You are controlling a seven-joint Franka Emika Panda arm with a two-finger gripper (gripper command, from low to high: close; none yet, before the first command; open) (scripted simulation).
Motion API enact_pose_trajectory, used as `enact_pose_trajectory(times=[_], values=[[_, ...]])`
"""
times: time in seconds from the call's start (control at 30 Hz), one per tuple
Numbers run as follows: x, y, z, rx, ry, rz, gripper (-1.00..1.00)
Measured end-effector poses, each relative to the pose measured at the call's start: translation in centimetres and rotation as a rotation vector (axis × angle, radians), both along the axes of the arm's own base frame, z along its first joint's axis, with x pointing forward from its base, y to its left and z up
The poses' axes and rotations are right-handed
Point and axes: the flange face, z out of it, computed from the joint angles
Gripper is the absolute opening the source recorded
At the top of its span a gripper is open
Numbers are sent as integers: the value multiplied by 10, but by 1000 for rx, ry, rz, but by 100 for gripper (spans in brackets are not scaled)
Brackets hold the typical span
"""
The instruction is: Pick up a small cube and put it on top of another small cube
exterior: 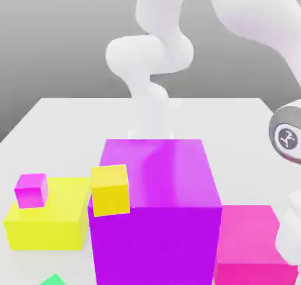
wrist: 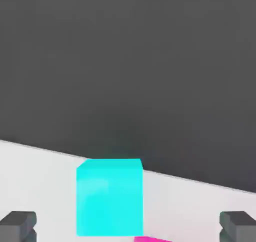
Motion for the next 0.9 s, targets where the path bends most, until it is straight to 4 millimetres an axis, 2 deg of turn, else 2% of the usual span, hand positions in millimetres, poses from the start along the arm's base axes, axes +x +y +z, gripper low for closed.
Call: enact_pose_trajectory(times=[0.03,0.07,0.23,0.27,0.3,0.4,0.43,0.5,0.67,0.77,0.9], values=[[-1,1,-17,-1,2,1,0],[-1,1,-31,-1,3,1,-100],[-1,1,-31,1,3,1,-100],[-2,1,-39,0,3,1,-100],[-2,1,-34,0,4,1,-100],[-1,1,6,1,4,1,-100],[1,-4,21,-1,4,-9,-100],[15,-37,53,-8,1,-69,-100],[38,-139,132,-20,-2,-248,-100],[37,-201,178,-21,-1,-356,-100],[20,-294,236,-15,1,-525,-100]])
